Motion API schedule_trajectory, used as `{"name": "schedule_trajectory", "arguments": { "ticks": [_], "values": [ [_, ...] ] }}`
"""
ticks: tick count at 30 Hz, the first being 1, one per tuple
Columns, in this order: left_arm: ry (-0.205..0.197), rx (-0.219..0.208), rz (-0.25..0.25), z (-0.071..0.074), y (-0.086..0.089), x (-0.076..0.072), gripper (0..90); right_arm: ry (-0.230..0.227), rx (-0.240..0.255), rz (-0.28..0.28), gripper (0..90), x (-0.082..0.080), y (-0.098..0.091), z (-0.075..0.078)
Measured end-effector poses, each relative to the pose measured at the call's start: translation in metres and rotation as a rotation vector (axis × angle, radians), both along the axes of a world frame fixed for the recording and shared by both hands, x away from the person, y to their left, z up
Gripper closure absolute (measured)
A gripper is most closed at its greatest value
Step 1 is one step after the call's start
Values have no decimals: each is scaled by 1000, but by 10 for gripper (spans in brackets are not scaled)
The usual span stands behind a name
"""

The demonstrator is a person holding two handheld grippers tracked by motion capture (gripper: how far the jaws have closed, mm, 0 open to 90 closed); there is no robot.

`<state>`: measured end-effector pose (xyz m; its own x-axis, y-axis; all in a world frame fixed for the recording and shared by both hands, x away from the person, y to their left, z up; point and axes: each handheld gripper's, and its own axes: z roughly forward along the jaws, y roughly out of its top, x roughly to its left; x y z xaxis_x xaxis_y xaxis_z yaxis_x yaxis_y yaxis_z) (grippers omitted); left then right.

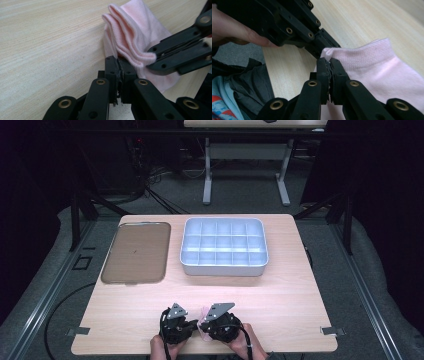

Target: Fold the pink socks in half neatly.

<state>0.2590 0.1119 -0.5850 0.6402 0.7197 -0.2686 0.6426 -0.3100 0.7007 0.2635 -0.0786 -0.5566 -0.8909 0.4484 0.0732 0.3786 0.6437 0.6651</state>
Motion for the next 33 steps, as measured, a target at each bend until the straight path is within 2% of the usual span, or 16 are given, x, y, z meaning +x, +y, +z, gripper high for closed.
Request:
{"name": "schedule_trajectory", "arguments": {
  "ticks": [2, 3, 4, 6, 7, 8, 9, 10, 12, 13, 16, 19, 22, 26, 31, 33],
  "values": [
    [1, -4, 2, 0, 1, 0, 872, 14, -57, 7, 864, 3, -3, 1],
    [0, -4, 4, 0, 1, 0, 872, 14, -53, 3, 856, 3, -4, 0],
    [-5, -2, 9, 0, 0, 0, 871, 15, -57, 1, 802, 4, -5, -1],
    [-10, -6, 14, -1, 0, -1, 868, 33, -21, 20, 631, 3, -8, 0],
    [-13, -6, 18, -1, 0, -2, 865, 20, -31, 18, 606, 2, -11, 3],
    [-14, -12, 25, -1, 1, -2, 852, 12, 72, 10, 595, 1, -16, 4],
    [-17, -19, 34, 0, 3, -3, 832, -17, 84, -20, 577, 0, -20, 7],
    [-17, -25, 44, 1, 4, -3, 802, -26, 154, -33, 556, 0, -28, 10],
    [-27, -49, 72, 4, 9, -4, 752, -35, 206, -73, 555, 2, -41, 17],
    [-29, -51, 84, 6, 12, -4, 720, -1, 227, -54, 554, 5, -51, 21],
    [-50, -62, 108, 14, 17, -5, 687, -6, 204, -150, 558, 11, -70, 24],
    [-75, -63, 113, 22, 19, -6, 673, 6, 132, -233, 561, 15, -77, 19],
    [-102, -52, 91, 30, 14, -7, 663, 19, 85, -259, 482, 15, -73, 11],
    [-132, -32, 33, 38, 2, -7, 654, 31, 31, -272, 398, 14, -61, 3],
    [-133, -10, -19, 38, -9, -6, 676, 24, -16, -291, 315, 15, -55, -5],
    [-137, -5, -44, 36, -11, -6, 693, 26, -18, -302, 298, 15, -55, -7]
  ]
}}
